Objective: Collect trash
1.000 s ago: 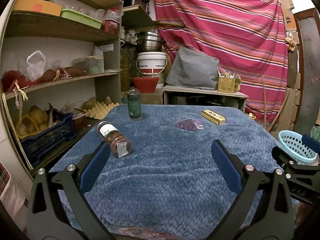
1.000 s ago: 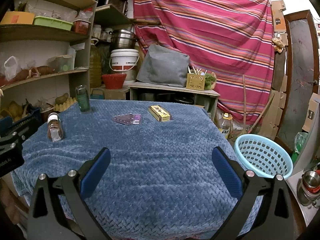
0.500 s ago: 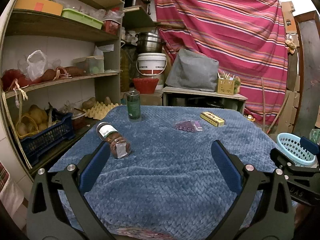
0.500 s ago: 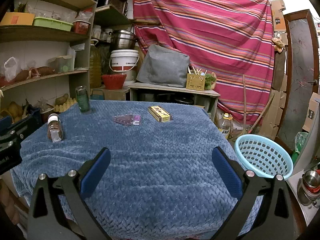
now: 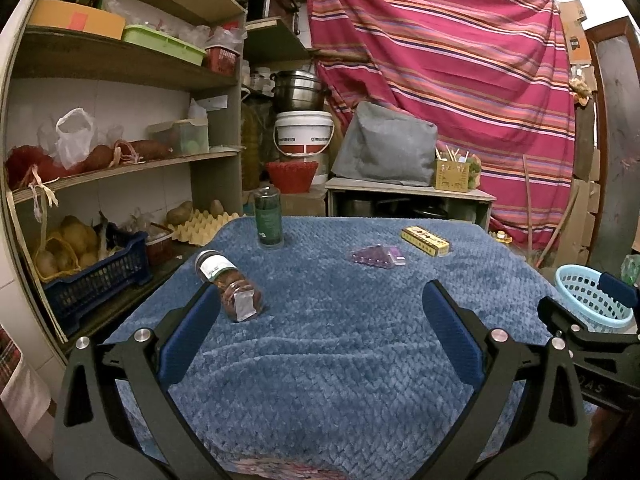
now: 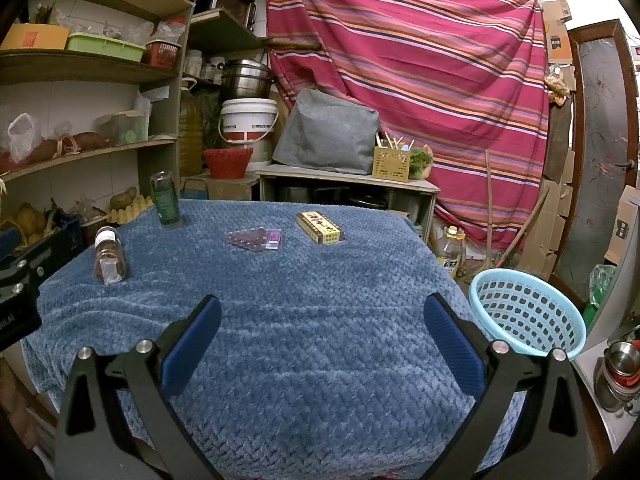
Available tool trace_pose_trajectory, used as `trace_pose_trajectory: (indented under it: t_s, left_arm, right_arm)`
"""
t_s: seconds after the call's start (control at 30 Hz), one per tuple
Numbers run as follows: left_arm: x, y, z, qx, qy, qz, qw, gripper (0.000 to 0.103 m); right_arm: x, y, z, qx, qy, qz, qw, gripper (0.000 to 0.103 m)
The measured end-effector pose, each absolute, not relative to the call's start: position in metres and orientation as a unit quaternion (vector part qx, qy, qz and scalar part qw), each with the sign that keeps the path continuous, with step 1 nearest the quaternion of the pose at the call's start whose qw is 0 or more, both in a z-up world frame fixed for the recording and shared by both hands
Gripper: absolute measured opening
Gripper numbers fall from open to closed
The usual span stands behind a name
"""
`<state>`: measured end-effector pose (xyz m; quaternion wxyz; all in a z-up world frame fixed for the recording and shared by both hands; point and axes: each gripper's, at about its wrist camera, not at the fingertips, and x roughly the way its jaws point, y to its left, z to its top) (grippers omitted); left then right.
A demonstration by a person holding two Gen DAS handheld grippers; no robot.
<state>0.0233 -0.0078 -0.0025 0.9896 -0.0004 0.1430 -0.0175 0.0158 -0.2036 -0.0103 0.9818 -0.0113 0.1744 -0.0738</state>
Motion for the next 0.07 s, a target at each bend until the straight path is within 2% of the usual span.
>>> trace_pose_trajectory:
  t_s: [0.07]
  left_arm:
    - [0.0232,-0.0072,-0.0012,0.0,0.144,-0.018,0.989,0.098]
  right_arm:
    - [0.0157,-0.2031,-0.0104,-0.012,0.174,-0.074,0.982,0.099]
